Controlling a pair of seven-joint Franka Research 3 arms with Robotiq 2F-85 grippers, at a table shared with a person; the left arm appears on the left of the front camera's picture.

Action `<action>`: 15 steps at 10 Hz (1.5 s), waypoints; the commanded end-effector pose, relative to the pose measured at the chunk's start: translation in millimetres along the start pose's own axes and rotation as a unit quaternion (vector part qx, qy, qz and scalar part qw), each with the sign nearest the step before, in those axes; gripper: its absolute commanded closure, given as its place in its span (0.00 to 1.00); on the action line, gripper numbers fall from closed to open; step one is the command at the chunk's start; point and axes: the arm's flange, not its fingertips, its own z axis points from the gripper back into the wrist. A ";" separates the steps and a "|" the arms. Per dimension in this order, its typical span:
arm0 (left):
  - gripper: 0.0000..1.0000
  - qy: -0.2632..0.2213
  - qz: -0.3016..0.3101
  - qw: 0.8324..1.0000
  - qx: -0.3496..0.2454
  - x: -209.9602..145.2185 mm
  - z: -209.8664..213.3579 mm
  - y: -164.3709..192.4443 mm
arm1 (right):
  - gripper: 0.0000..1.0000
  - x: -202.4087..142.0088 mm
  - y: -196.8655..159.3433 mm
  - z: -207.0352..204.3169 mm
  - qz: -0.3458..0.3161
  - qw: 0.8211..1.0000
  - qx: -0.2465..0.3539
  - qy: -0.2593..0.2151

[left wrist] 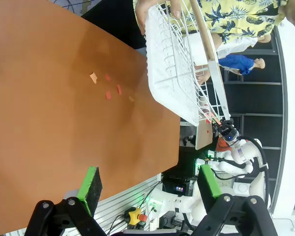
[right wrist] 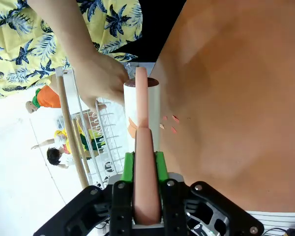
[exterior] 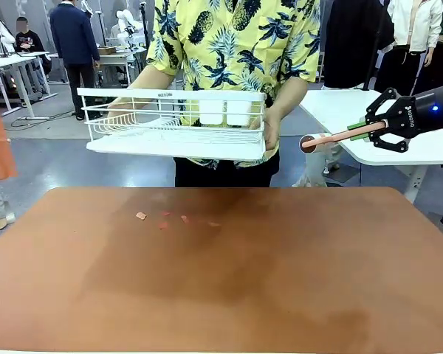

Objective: Clean the table.
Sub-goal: Clean the table with the Lint Roller when the human lifts the Dish drying rack.

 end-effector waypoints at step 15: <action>0.00 -0.001 -0.001 1.000 -0.005 -0.8 1.4 -0.3 | 0.79 2.4 30.2 -4.0 0.154 0.987 -0.021 0.038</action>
